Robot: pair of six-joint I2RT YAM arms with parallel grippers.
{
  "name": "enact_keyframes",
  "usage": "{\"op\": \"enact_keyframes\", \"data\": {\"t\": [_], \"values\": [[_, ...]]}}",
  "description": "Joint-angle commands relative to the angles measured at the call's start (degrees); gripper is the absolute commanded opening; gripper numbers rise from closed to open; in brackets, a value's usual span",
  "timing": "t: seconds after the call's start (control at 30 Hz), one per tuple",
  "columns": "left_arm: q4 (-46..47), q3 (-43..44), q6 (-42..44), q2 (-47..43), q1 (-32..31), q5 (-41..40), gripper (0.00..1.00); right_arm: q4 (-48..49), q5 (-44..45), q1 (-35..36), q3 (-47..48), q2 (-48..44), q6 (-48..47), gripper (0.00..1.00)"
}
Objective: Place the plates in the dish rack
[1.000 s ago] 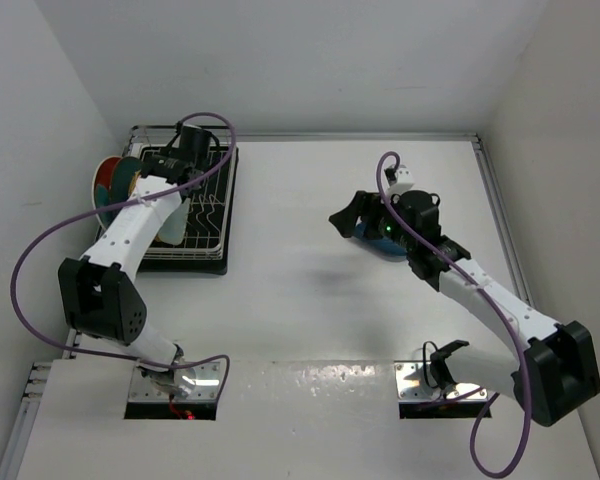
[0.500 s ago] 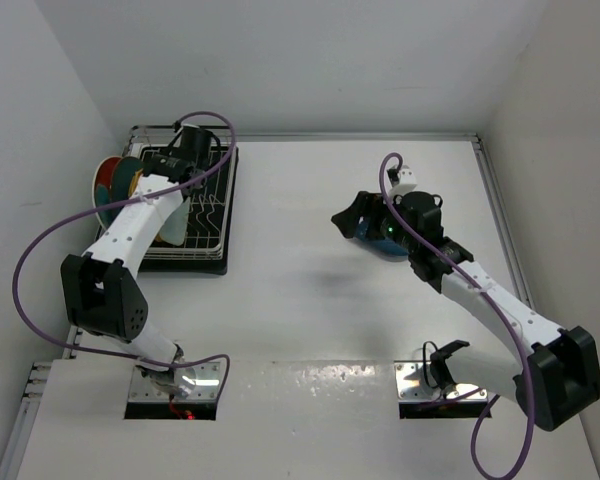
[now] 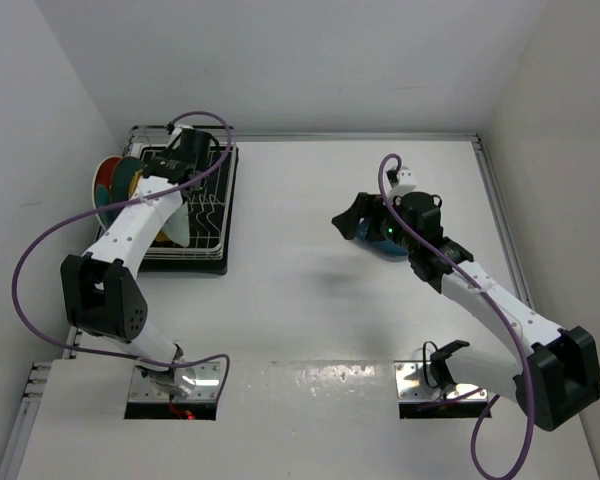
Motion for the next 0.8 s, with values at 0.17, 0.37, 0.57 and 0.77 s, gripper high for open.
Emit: {"op": "enact_keyframes", "data": {"t": [0.17,0.37,0.57,0.77], "values": [[2.83,3.53,8.82,8.89,0.21,-2.03,0.00,0.08,1.29,0.21,0.12,-1.43,-1.93,1.00],[3.36,4.95,11.47,11.45,0.21,0.69,0.05,-1.94,2.09,0.12,-0.23,-1.69,-3.69,1.00],[3.36,6.44,12.00,10.22,0.74,-0.36,0.33,-6.77,4.46,-2.68,-0.24,-1.08,-3.96,1.00],[3.36,10.31,14.19,7.68,0.74,-0.36,0.66,-21.77,9.01,-12.86,5.73,8.49,0.26,1.00]]}}
